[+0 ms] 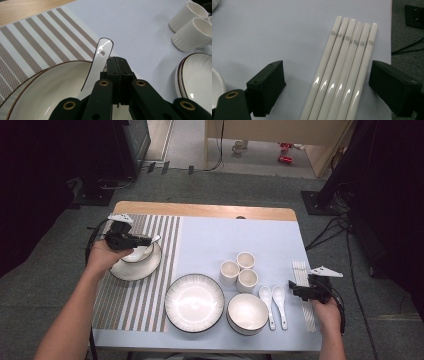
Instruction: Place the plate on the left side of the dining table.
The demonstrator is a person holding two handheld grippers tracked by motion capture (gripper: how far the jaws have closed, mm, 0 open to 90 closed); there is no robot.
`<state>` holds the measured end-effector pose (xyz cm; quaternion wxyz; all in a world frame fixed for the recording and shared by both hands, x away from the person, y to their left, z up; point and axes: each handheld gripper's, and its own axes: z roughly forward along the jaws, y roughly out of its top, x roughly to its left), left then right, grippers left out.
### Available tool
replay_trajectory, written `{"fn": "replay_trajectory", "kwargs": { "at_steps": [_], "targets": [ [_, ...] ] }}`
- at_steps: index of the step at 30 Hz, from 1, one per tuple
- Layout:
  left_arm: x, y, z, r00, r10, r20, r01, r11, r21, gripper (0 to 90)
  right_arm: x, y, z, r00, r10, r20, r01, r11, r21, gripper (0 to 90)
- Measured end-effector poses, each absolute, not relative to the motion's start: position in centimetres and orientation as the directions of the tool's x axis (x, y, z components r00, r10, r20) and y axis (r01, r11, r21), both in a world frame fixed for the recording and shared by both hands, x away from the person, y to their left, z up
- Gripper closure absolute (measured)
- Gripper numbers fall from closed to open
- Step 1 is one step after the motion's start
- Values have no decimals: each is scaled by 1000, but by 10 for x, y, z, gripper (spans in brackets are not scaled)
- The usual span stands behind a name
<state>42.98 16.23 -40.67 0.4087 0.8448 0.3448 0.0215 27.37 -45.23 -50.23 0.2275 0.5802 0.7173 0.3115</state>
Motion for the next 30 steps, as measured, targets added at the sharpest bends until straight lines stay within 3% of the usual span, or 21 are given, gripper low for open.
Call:
{"fn": "replay_trajectory", "kwargs": {
  "at_steps": [23, 30],
  "targets": [
    [449, 142, -413, 752, 613, -241, 584, -451, 675, 900, 274, -452, -502, -221, 975, 33, 691, 132, 711, 130],
    [451, 142, -415, 739, 631, -234, 589, -437, 680, 811, 274, -452, -502, -220, 975, 33, 691, 132, 711, 130]
  ]
}}
